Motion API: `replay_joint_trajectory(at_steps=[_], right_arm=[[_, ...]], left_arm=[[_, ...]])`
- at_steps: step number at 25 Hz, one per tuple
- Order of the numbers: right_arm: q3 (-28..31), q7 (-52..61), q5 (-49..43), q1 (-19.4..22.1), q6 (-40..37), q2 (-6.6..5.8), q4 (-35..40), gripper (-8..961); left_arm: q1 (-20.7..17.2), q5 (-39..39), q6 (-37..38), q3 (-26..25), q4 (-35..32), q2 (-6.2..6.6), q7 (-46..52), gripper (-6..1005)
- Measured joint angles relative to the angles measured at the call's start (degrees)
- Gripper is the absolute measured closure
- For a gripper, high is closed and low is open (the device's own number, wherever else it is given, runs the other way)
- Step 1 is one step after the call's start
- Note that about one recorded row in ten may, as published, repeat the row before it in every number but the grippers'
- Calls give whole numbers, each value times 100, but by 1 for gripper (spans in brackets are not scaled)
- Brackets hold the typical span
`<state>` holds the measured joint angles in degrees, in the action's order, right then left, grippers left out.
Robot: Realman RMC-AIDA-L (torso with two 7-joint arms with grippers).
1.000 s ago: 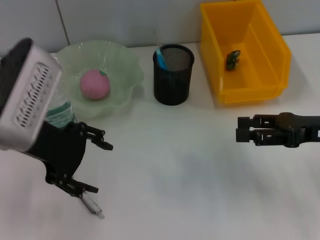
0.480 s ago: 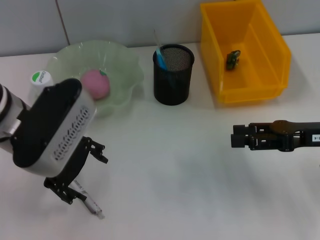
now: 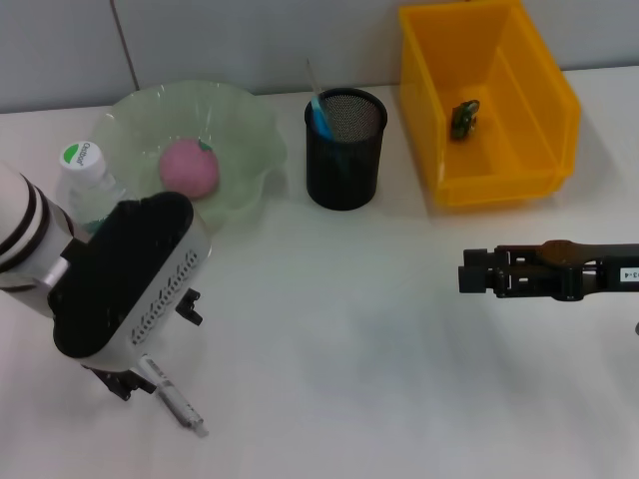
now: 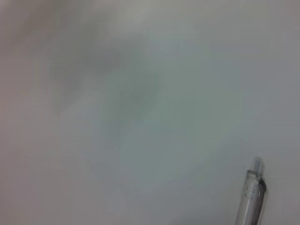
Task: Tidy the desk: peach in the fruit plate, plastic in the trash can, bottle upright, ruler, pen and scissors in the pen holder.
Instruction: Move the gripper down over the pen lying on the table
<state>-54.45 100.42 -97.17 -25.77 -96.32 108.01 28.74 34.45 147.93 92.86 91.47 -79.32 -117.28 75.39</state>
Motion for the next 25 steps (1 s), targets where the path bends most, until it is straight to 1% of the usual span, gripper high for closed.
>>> replay_joint_trajectory(at_steps=[4, 8, 13, 14, 17, 19, 23, 24, 25], right_arm=[[4, 1, -2, -20, 61, -1, 2, 196], [5, -12, 1, -27, 97, -3, 3, 196], [5, -29, 16, -54, 187, 9, 1, 196], [9, -34, 30, -62, 225, 30, 0, 196], [13, -37, 35, -67, 254, 50, -1, 196], [16, -33, 36, -75, 265, 67, -1, 196], [44, -9, 42, -84, 266, 74, -1, 196], [87, -6, 46, -85, 265, 99, -1, 196], [87, -6, 46, -85, 265, 99, -1, 196]], left_arm=[[75, -21, 13, 259, 53, 60, -51, 186], [95, -35, 19, 350, 118, 77, -179, 189], [161, -108, -3, 410, 201, 153, -371, 191], [245, -151, -13, 440, 282, 193, -406, 192], [331, -211, -5, 453, 393, 232, -448, 193], [411, -327, -5, 460, 543, 291, -606, 195], [456, -420, -109, 475, 697, 315, -821, 197], [468, -459, -175, 493, 762, 324, -899, 197], [468, -459, -175, 493, 762, 324, -899, 198]])
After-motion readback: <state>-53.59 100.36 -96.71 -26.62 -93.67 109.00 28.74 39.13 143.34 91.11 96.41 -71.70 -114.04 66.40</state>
